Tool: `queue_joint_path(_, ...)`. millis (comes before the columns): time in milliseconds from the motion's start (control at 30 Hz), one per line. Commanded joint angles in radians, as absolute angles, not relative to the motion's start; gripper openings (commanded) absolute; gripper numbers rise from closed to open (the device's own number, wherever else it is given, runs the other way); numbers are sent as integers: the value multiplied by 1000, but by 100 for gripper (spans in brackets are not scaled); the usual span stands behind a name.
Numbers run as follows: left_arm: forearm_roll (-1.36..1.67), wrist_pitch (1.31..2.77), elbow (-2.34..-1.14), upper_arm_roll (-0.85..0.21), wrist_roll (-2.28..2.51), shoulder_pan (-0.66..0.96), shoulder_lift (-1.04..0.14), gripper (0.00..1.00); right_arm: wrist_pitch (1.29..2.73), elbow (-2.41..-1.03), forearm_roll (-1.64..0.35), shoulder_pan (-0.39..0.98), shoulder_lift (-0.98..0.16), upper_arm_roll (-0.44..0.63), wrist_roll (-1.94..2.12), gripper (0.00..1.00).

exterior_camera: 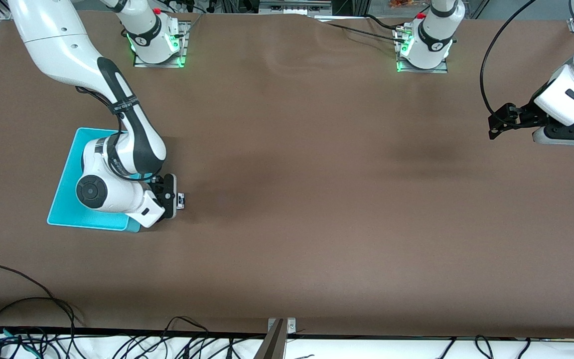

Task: Wind and store white jeep toy

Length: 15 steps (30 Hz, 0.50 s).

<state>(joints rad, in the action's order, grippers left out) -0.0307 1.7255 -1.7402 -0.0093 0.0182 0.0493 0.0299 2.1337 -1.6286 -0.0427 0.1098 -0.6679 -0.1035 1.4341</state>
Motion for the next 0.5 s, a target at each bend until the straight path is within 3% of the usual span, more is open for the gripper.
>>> queue_joint_path(0,-11,1723,-1752,11,3,72,35,100,2143,-1651,-52,107,-623,-115,1437,23)
queue_joint_path(467,-20,1677,-1718,11,-9,66,15,100,2131,-1603,-60,81,-546,-109,1443,22)
